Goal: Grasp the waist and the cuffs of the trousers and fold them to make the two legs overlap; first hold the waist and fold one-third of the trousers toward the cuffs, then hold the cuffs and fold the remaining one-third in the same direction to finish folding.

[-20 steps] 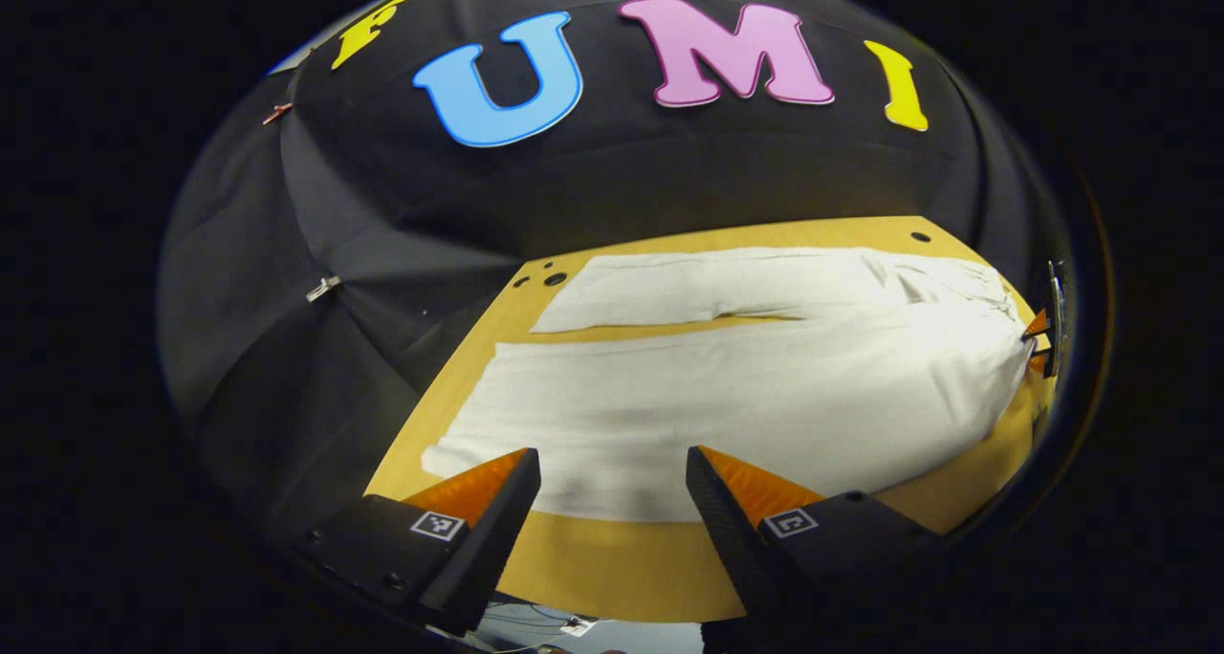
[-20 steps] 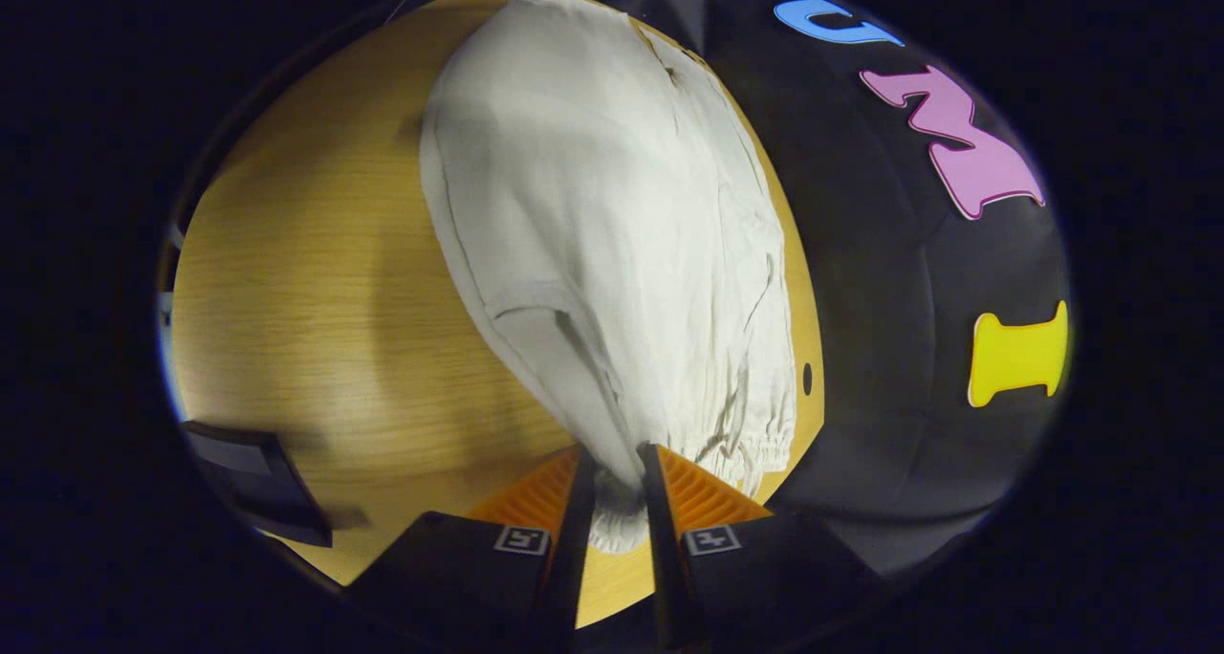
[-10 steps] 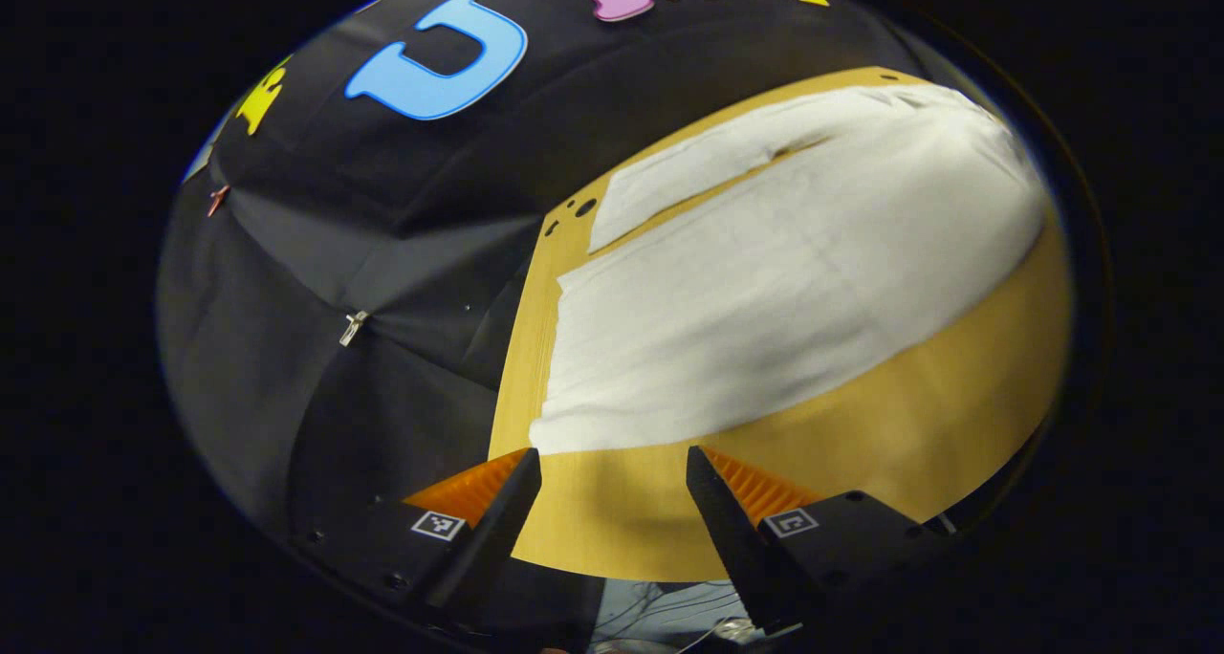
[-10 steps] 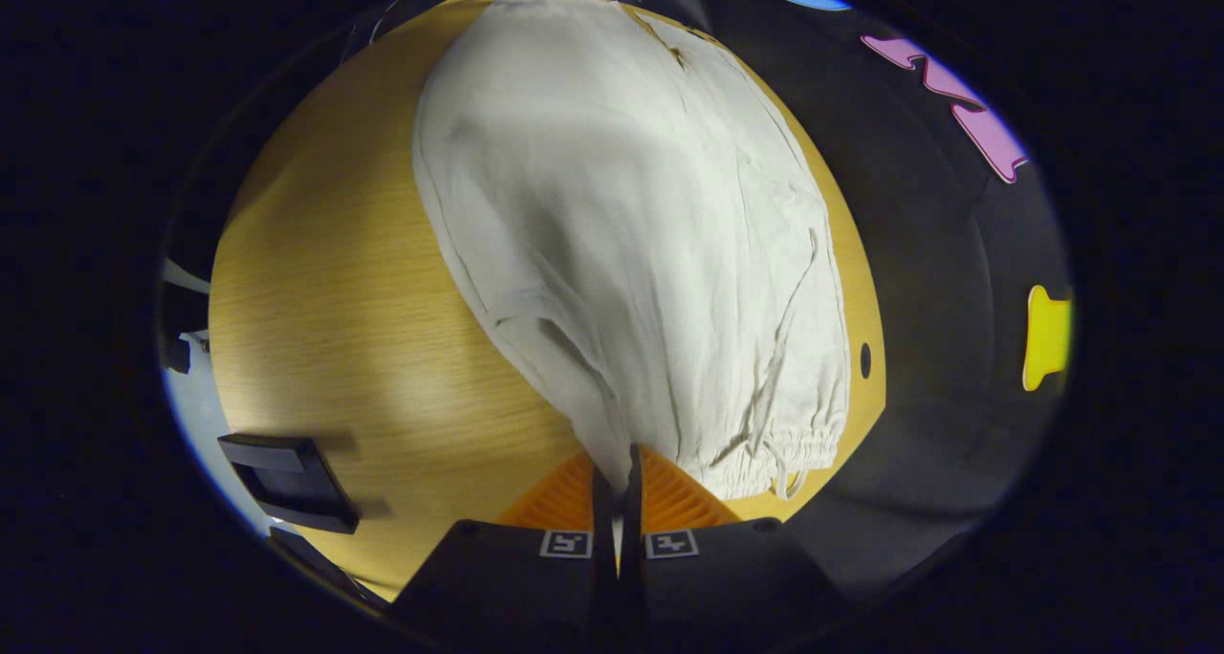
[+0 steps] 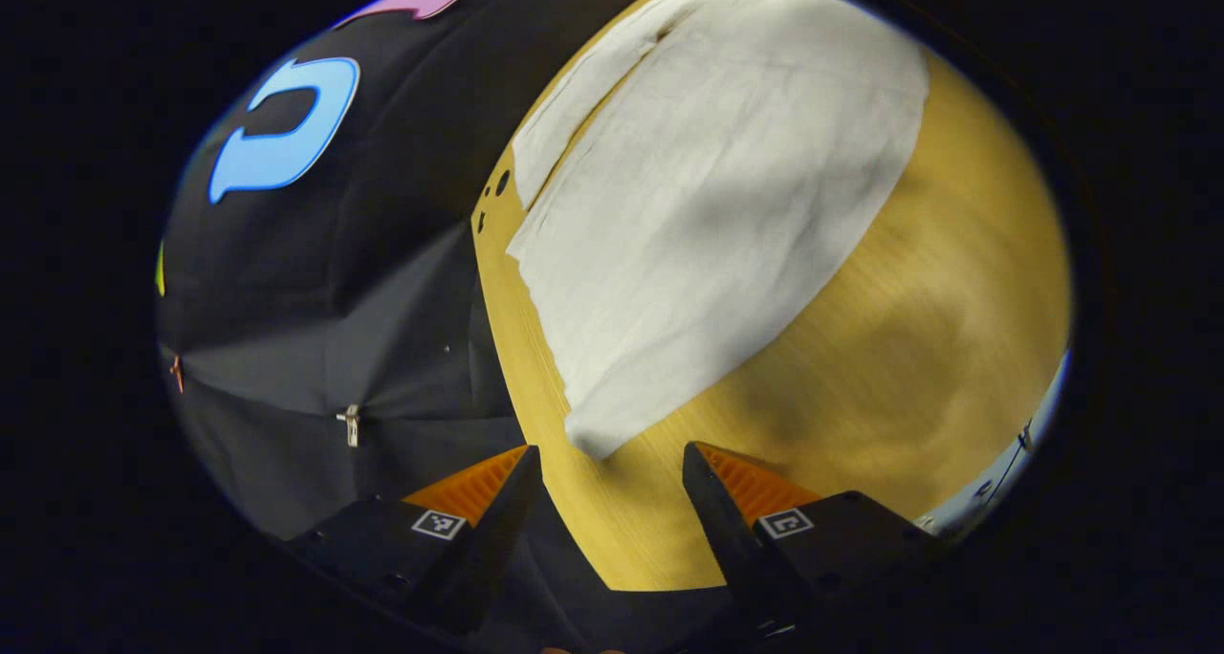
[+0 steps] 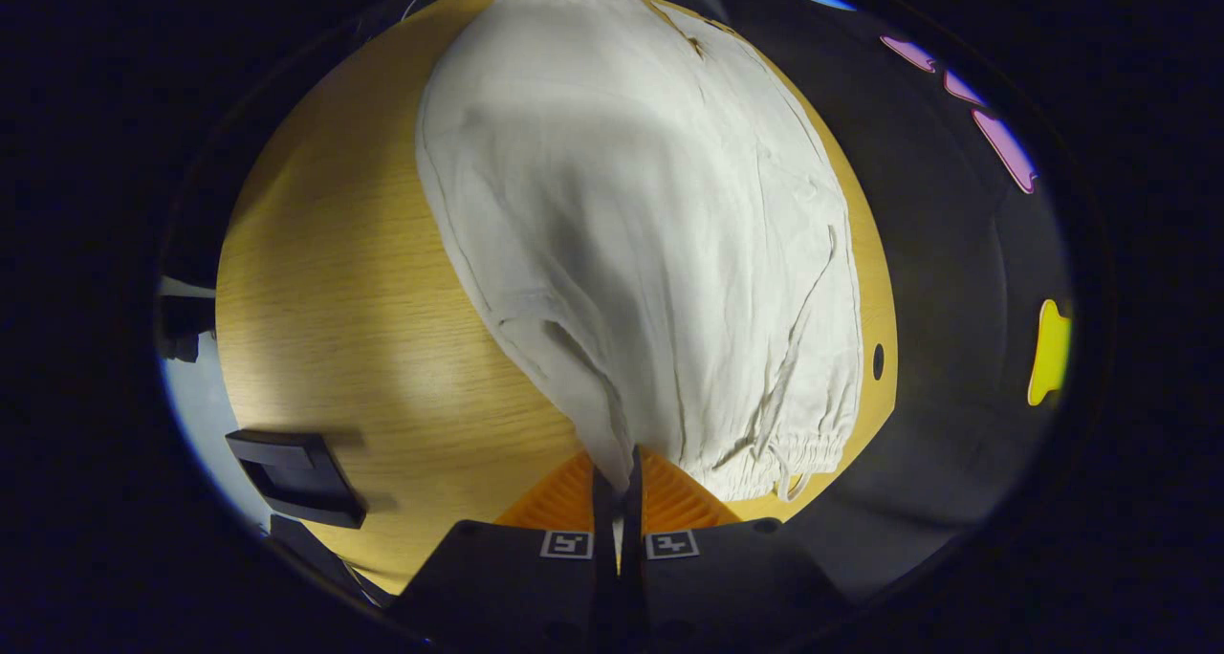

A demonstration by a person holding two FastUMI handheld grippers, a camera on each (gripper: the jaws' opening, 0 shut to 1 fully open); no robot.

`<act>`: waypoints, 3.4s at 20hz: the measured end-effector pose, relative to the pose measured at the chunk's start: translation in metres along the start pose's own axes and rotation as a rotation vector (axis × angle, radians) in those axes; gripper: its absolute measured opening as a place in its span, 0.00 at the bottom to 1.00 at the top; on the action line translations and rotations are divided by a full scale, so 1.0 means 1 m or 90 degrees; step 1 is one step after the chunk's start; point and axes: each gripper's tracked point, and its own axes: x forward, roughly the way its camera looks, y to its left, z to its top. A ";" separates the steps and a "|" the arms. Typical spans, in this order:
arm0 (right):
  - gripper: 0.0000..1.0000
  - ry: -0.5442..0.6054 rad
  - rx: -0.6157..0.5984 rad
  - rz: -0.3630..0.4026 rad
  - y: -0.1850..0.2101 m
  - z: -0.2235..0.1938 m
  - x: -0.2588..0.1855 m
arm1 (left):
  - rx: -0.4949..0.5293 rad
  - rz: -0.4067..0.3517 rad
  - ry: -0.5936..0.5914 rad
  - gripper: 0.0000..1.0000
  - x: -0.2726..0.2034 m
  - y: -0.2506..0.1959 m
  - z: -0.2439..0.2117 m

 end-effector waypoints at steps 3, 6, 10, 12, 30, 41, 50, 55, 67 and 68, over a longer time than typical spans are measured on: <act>0.05 0.004 0.006 0.004 0.000 0.000 0.000 | 0.168 -0.073 -0.043 0.91 0.013 0.005 0.012; 0.05 0.009 -0.002 -0.001 0.000 0.000 0.001 | 0.245 -0.177 -0.034 0.88 0.027 0.008 0.020; 0.05 0.011 -0.014 -0.009 0.001 0.000 0.001 | 0.294 -0.215 -0.017 0.88 0.033 0.018 0.031; 0.05 0.010 -0.018 -0.011 0.001 0.000 0.001 | 0.315 -0.211 -0.016 0.83 0.029 0.019 0.032; 0.05 0.007 0.053 -0.019 -0.008 -0.004 -0.002 | 0.150 -0.112 -0.001 0.05 0.016 -0.002 0.030; 0.05 -0.048 0.268 -0.158 -0.079 0.015 -0.050 | 0.007 0.048 -0.082 0.05 -0.036 0.075 0.081; 0.05 -0.121 0.420 -0.244 -0.189 0.048 -0.060 | -0.145 0.118 -0.171 0.05 -0.016 0.178 0.186; 0.05 -0.169 0.488 -0.277 -0.268 0.074 -0.051 | -0.263 0.126 -0.203 0.05 0.027 0.234 0.252; 0.05 -0.138 0.826 -0.233 -0.311 0.043 0.049 | -0.392 0.061 -0.203 0.05 0.128 0.218 0.342; 0.11 -0.128 0.849 -0.220 -0.305 0.040 0.051 | -0.405 0.041 -0.205 0.05 0.129 0.208 0.346</act>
